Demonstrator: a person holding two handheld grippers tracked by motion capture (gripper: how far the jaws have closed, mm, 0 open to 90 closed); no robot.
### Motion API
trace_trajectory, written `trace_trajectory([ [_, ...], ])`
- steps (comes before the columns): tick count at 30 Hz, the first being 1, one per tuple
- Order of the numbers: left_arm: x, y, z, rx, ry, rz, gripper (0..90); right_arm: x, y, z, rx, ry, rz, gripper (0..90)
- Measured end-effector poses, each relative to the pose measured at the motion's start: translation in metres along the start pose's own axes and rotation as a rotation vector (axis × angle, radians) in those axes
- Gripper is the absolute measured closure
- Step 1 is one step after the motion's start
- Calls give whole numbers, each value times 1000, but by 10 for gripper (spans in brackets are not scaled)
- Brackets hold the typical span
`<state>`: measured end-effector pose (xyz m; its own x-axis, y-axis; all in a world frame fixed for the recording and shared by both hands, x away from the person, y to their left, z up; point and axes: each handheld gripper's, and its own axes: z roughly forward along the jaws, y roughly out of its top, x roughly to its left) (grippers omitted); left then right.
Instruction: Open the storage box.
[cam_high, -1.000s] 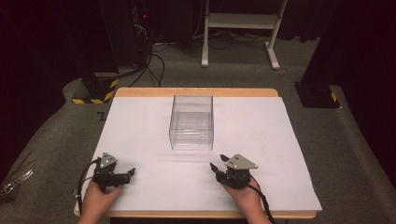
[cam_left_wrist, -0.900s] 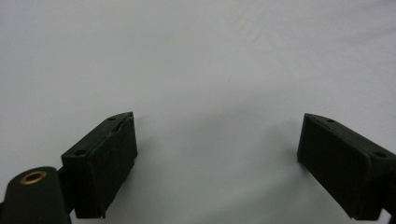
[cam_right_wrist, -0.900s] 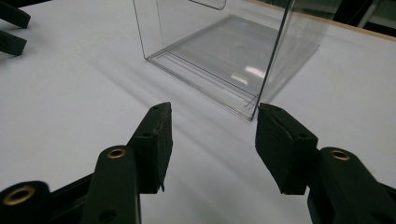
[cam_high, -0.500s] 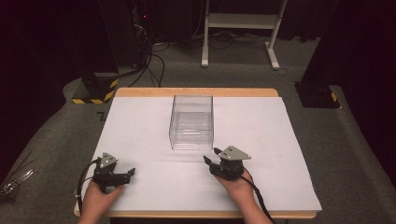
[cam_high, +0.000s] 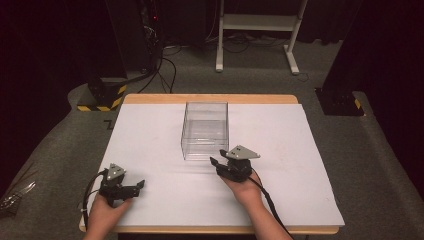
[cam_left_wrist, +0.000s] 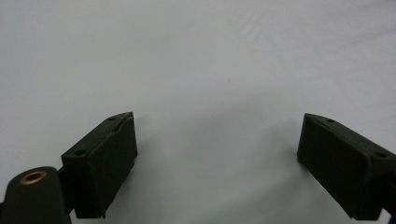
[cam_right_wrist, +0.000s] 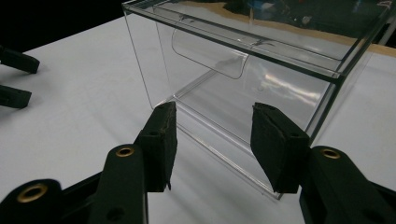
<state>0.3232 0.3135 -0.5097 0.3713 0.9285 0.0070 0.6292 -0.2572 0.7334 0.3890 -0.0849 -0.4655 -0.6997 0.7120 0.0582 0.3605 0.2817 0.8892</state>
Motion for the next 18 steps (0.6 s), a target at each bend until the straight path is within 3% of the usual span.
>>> trace_trajectory([
  [18,0,0,0,-1,1,2,120,-6,12,20,-21,13,6,539],
])
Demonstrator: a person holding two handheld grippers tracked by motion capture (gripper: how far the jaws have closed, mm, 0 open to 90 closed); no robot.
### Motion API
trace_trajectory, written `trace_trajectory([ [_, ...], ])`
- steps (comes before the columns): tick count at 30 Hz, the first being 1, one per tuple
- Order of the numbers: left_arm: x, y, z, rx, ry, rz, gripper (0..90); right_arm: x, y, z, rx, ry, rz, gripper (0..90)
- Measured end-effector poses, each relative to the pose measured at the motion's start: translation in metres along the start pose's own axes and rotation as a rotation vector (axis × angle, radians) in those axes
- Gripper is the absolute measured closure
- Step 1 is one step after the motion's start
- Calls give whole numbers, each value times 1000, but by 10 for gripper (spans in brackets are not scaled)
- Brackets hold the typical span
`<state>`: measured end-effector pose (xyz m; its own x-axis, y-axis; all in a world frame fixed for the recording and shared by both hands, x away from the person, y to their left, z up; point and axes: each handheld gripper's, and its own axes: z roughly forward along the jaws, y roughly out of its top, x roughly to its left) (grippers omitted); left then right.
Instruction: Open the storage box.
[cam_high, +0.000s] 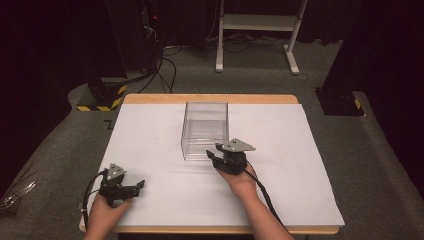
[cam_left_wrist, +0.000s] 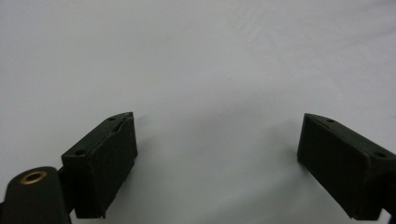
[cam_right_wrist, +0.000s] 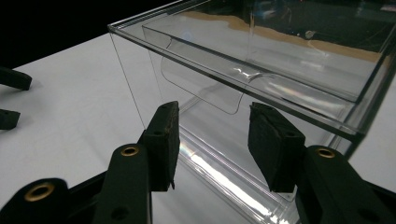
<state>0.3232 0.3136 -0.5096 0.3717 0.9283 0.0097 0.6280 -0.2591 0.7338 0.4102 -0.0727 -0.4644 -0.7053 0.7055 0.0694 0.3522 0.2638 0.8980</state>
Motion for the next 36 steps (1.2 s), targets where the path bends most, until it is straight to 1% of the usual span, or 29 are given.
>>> trace_trajectory([
  [12,0,0,0,0,0,1,120,-1,3,10,-18,30,4,588],
  [19,0,0,0,1,-1,2,121,-2,3,10,-24,30,7,607],
  [21,0,0,0,1,0,2,120,-3,3,10,-26,31,12,633],
  [23,0,0,0,1,0,2,121,-3,2,10,-23,29,8,673],
  [24,0,0,0,1,0,2,121,-4,2,10,-21,24,4,731],
  [26,0,0,0,1,0,2,120,-7,1,8,-21,40,4,758],
  [27,0,0,0,1,-1,2,121,-9,1,8,-21,50,4,768],
  [28,0,0,0,1,-1,2,120,-9,1,8,-21,50,4,768],
  [29,0,0,0,1,-1,2,120,-11,0,6,-17,61,3,787],
  [31,0,0,0,1,-1,2,120,-12,0,5,-16,61,-8,800],
  [36,0,0,0,1,0,2,121,-12,-2,2,-18,59,-14,820],
])
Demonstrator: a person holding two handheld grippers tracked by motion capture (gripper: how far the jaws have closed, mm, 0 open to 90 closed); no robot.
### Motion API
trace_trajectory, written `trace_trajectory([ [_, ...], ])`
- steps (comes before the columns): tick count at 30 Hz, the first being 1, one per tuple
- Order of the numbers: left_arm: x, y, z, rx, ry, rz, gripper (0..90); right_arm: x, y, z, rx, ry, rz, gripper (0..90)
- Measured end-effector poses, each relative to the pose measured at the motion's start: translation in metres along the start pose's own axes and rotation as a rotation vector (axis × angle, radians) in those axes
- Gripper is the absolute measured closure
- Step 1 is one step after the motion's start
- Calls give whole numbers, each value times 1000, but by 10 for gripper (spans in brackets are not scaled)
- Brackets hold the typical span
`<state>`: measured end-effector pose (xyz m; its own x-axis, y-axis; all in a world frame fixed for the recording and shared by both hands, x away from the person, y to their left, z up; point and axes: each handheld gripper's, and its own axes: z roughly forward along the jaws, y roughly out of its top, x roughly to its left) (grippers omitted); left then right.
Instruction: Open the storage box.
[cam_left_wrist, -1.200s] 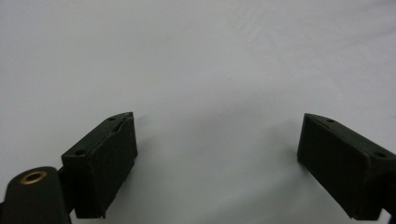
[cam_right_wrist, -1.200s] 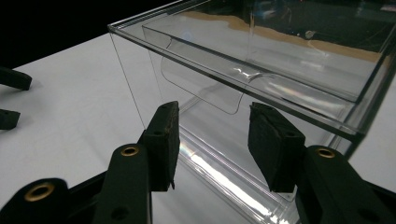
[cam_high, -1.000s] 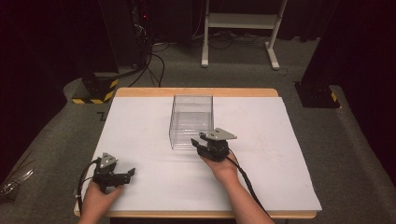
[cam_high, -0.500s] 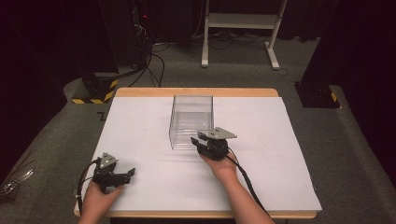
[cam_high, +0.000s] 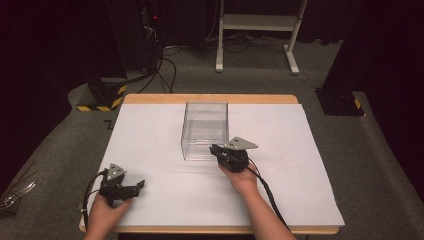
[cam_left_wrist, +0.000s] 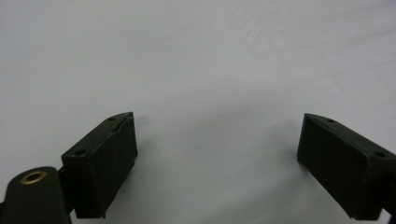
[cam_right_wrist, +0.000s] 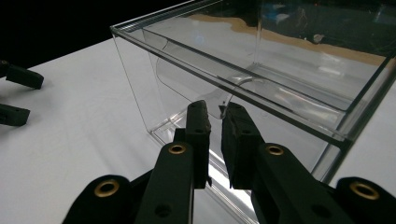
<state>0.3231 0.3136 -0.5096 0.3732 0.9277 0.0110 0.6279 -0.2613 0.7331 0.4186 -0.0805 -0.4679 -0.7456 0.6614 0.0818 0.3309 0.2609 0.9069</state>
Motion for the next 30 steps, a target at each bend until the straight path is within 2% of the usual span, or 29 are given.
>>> trace_trajectory([
  [6,0,0,0,0,0,0,120,0,-3,-2,-10,1,-3,834],
  [8,0,0,0,0,0,0,120,-1,-3,-2,-11,5,-1,816],
  [10,0,0,0,0,0,0,121,-1,-3,1,-9,12,6,730],
  [14,0,0,0,0,0,0,121,-2,-4,5,-14,28,15,706],
  [21,0,0,0,0,0,0,121,-4,-3,8,-30,44,13,714],
  [25,0,0,0,-1,0,0,120,-4,-2,7,-30,62,-2,777],
  [30,0,0,0,-1,1,0,121,-6,-2,3,-19,77,-13,792],
])
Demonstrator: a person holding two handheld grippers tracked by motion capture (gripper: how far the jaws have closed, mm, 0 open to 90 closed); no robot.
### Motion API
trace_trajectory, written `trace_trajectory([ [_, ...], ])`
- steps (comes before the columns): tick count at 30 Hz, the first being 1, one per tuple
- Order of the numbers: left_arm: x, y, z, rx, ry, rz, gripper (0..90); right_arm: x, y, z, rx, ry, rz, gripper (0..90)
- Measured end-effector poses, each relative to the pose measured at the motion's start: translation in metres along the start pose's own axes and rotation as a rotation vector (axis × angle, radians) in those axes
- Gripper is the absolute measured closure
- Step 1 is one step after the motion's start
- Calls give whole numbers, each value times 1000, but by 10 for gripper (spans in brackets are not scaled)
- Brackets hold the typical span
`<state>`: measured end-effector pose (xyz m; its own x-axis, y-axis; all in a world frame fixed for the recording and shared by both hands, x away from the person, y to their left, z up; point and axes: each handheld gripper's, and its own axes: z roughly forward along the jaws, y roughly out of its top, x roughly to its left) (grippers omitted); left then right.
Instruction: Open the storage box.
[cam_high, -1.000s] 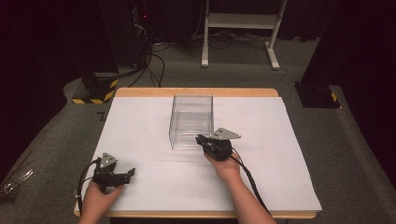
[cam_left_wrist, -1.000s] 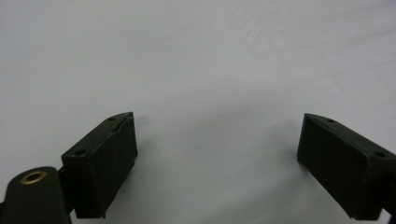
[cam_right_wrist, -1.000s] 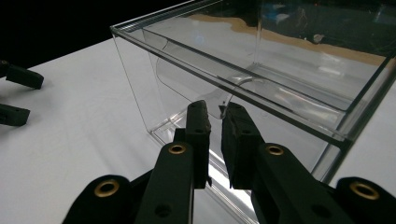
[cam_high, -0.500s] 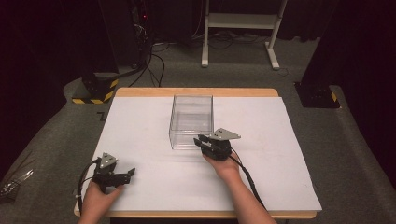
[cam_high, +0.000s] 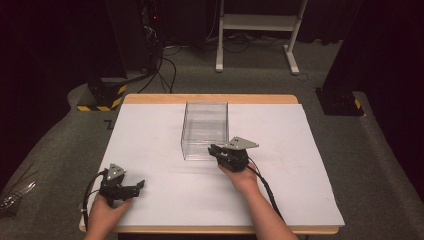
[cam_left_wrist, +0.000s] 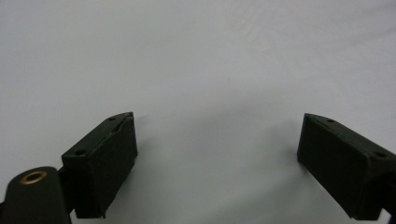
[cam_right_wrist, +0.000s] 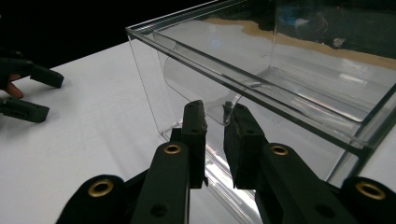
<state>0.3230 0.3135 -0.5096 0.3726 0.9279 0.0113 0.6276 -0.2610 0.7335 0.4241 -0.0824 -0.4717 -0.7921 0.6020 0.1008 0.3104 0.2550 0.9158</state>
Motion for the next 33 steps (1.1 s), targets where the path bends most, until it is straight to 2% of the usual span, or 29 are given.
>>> trace_trajectory([
  [33,0,0,0,1,-1,0,121,27,-18,-31,-7,51,-18,840],
])
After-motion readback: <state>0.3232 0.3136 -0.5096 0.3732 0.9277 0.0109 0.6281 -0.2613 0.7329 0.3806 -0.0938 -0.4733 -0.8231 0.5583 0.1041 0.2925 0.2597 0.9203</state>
